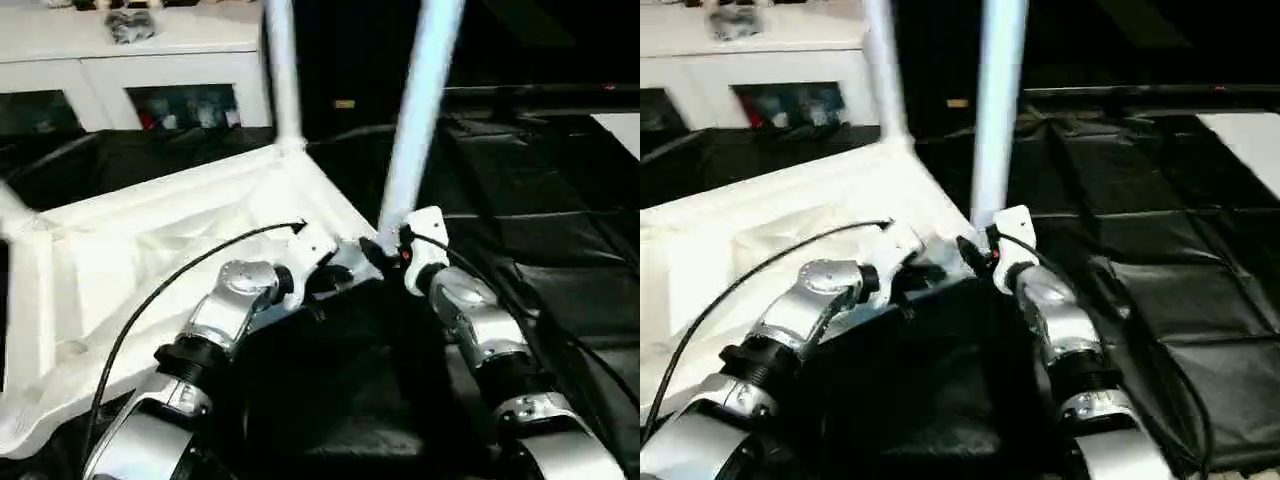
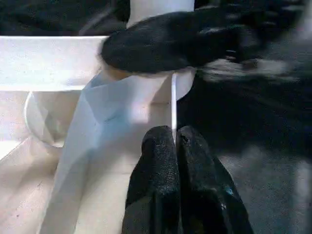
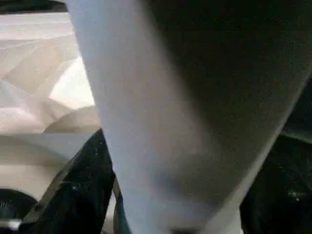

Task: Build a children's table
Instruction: Rotate leg to tighten

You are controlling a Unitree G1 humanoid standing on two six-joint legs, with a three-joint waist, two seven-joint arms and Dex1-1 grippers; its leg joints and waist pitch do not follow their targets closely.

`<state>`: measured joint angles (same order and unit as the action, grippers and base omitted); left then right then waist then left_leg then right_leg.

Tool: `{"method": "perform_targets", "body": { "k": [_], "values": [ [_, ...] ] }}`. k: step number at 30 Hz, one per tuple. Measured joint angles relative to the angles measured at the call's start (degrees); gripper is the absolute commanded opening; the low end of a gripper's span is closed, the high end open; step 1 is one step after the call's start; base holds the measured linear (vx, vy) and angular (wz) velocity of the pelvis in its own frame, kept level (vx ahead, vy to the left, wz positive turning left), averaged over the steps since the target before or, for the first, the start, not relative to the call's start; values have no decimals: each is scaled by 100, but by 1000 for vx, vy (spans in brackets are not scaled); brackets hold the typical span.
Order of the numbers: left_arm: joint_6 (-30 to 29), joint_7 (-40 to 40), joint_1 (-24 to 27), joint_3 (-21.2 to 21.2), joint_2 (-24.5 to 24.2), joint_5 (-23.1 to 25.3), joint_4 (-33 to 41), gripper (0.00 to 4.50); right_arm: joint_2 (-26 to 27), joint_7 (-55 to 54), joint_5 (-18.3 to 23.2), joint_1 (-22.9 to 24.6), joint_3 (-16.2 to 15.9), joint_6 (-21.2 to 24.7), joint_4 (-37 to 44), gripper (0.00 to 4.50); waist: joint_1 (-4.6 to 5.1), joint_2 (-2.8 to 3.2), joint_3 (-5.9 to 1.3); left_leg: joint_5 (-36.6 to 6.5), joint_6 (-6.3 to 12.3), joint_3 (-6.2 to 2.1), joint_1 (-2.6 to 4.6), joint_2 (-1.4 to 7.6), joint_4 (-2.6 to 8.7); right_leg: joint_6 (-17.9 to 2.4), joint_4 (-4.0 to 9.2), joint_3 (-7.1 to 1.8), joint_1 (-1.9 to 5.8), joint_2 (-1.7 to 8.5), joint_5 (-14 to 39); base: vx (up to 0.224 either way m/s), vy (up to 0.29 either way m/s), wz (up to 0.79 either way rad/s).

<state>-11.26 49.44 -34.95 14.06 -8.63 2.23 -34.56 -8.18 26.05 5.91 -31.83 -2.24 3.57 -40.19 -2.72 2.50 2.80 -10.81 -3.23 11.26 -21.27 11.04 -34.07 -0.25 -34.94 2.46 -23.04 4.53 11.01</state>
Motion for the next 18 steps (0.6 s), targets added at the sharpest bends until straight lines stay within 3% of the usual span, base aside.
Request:
{"method": "perform_targets", "body": {
  "k": [6,13,14,18],
  "values": [
    [112,462,86,55,-178,-85,106,0,-440,1028,82,176,-148,-106,217,392,-10,3,3,0,1,0,-4,0,2,0,0,2,-3,0,0,0,0,0],
    [146,1431,292,160,-532,-407,338,0,-1243,3026,677,726,-415,369,1291,392,-94,0,6,3,7,0,-7,7,2,0,-2,9,-5,-1,0,0,0,0],
    [146,1597,296,184,-599,-432,348,0,-1320,3285,764,761,-471,448,1415,367,-94,0,6,2,5,0,-7,7,1,0,-3,10,-5,-1,0,0,0,0],
    [134,2140,387,283,-811,-506,504,0,-1612,4012,953,888,-644,706,1785,335,-133,-4,7,1,3,1,-9,7,0,0,-4,8,0,-1,0,0,0,0]
  ]
}}
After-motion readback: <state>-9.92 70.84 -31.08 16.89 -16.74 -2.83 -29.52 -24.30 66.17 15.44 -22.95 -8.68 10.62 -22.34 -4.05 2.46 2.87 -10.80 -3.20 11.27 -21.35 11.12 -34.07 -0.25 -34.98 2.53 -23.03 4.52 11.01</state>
